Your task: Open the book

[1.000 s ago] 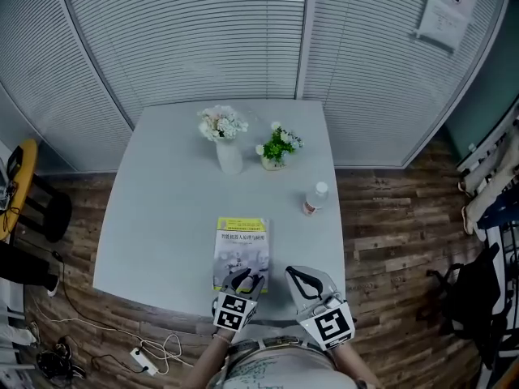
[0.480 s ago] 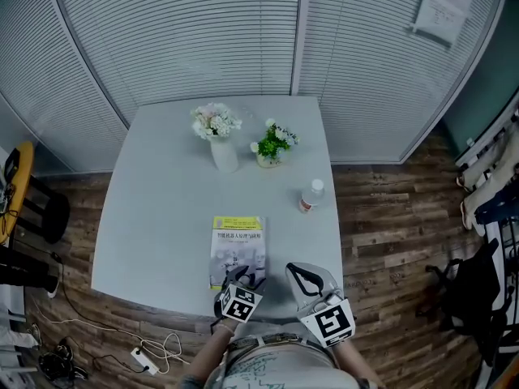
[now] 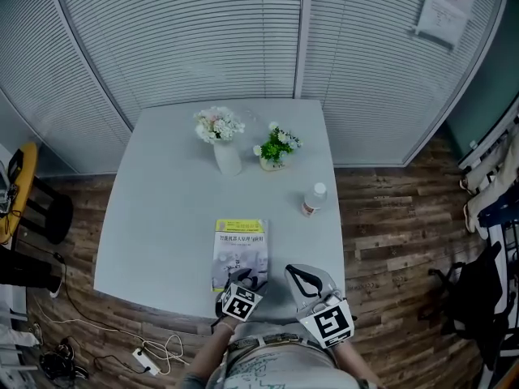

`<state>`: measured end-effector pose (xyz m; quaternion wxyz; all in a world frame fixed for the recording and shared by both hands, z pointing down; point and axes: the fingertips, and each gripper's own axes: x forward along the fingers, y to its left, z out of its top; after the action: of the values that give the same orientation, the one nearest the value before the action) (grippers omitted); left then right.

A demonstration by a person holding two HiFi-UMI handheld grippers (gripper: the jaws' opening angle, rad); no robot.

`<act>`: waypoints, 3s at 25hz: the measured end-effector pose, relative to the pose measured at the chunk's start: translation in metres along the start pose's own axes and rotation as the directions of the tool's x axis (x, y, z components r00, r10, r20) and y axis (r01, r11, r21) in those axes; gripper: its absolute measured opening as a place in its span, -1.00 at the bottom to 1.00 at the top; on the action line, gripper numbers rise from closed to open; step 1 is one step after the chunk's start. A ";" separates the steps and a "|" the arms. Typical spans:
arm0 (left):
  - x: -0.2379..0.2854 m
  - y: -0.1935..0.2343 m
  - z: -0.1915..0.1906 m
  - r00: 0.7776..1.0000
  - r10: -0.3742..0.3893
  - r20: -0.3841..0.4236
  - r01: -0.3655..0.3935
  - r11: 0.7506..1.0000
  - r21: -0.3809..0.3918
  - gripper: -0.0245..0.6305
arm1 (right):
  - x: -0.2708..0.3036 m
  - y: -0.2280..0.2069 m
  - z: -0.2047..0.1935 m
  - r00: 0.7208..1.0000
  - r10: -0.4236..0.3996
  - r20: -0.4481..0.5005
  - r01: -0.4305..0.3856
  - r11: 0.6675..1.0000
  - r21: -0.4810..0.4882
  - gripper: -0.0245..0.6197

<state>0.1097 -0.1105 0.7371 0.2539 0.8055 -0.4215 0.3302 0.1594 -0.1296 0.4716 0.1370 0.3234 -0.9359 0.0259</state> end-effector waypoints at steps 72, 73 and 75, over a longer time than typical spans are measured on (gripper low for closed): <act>-0.089 0.102 -0.033 0.975 -0.201 0.093 0.218 0.946 -0.240 -0.78 | 0.107 0.084 0.018 0.989 -0.139 -0.057 0.141 0.990 0.025 -0.91; -0.091 0.107 -0.035 0.975 -0.199 0.096 0.217 0.945 -0.247 -0.78 | 0.110 0.086 0.018 0.988 -0.143 -0.058 0.144 0.989 0.027 -0.91; -0.093 0.115 -0.038 0.977 -0.192 0.095 0.209 0.948 -0.240 -0.78 | 0.115 0.090 0.019 0.987 -0.147 -0.060 0.149 0.988 0.032 -0.91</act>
<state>-0.0398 -0.0966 0.7073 0.3698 0.8172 -0.3841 0.2188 0.0132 -0.1295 0.4888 0.1595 0.3934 -0.9044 0.0421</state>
